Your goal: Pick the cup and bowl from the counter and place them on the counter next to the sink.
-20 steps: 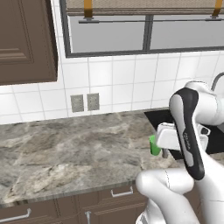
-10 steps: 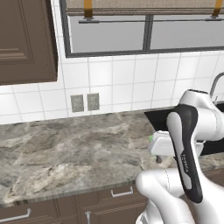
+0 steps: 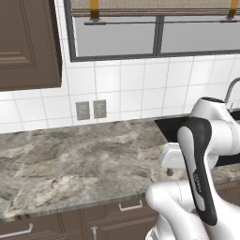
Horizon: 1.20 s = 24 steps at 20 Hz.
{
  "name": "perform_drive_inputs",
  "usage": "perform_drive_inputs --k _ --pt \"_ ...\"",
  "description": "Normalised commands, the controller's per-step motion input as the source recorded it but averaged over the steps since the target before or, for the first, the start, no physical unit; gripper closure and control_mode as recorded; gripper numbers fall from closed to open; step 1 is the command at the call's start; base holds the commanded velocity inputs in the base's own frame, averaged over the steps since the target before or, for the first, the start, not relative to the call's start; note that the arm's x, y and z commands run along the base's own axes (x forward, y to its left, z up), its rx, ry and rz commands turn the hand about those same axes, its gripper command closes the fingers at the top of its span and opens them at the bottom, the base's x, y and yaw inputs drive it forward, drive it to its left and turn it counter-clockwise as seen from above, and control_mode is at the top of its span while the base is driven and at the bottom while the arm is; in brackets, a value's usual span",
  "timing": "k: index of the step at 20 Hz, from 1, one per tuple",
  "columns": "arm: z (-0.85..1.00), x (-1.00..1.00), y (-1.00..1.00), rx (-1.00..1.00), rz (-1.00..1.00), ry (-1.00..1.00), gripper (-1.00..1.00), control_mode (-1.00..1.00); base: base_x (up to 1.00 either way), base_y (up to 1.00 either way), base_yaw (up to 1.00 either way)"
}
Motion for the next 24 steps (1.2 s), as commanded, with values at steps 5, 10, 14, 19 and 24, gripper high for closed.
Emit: perform_drive_inputs --k 5,10,14,19,24 --pt "0.01 0.00 0.15 -0.12 0.00 0.00 -1.00 -1.00 0.00 0.00 0.00" --pt "0.00 -0.02 0.06 -0.05 0.00 0.00 -1.00 -1.00 0.00 0.00 0.00" --pt "0.00 0.00 0.00 0.00 0.00 0.00 -1.00 -1.00 0.00 0.00 0.00" --pt "0.00 0.00 0.00 0.00 0.00 0.00 -1.00 -1.00 0.00 0.00 0.00" --pt "0.00 0.00 0.00 0.00 0.00 0.00 -1.00 1.00 0.00 0.00 0.00"
